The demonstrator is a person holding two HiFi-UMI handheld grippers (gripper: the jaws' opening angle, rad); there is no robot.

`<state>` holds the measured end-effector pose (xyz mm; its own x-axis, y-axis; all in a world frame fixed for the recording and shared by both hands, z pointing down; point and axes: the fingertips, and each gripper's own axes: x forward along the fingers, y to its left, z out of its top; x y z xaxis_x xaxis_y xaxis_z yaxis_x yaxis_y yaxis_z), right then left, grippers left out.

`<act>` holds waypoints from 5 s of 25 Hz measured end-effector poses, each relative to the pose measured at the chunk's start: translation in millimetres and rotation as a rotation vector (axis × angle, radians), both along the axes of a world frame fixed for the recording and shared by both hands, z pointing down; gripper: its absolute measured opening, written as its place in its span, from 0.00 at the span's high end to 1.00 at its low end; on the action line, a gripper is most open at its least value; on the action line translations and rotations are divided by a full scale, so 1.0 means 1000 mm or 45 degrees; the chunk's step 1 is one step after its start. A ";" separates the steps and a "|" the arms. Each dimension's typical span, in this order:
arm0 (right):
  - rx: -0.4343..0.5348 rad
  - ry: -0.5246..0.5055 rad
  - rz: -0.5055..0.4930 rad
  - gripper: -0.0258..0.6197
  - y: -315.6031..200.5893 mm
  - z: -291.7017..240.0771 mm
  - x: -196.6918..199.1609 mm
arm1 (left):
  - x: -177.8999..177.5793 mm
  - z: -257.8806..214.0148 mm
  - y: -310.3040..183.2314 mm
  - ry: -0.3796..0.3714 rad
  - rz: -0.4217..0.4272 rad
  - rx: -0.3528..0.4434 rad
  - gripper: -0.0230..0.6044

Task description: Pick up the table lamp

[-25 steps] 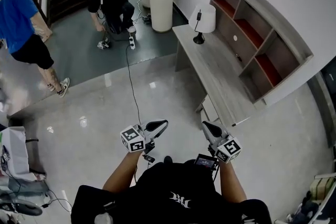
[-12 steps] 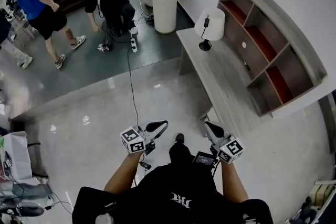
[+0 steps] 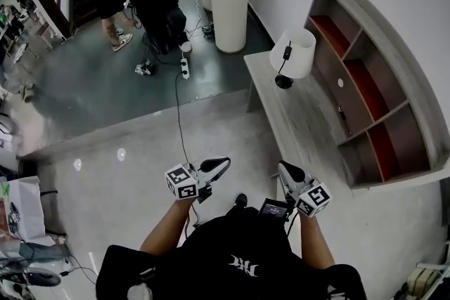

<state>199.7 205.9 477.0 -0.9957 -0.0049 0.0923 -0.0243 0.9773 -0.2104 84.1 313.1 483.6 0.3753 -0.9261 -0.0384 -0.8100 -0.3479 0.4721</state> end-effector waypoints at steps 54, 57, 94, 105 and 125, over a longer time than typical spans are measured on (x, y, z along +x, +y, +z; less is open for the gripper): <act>-0.068 0.032 0.482 0.96 -0.239 -0.008 -0.200 | -0.294 -0.005 -0.271 0.029 0.334 0.012 0.97; -0.087 0.030 0.517 0.96 -0.251 -0.004 -0.197 | -0.298 -0.003 -0.289 0.015 0.370 0.004 0.97; -0.455 -0.257 0.962 0.91 -0.407 0.045 -0.144 | -0.294 0.027 -0.531 0.098 0.924 -0.270 0.96; -0.723 -0.457 1.240 0.83 -0.406 0.088 -0.115 | -0.270 0.088 -0.579 0.237 1.337 -0.531 0.89; -1.126 -0.906 1.022 0.73 -0.391 0.124 -0.140 | -0.252 0.097 -0.592 0.804 1.775 -0.739 0.64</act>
<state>60.1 -185.1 600.8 -0.5826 -0.7978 -0.1553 -0.1372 0.2849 -0.9487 -167.7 -279.1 580.7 0.9451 0.1516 -0.2895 0.3213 -0.2697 0.9078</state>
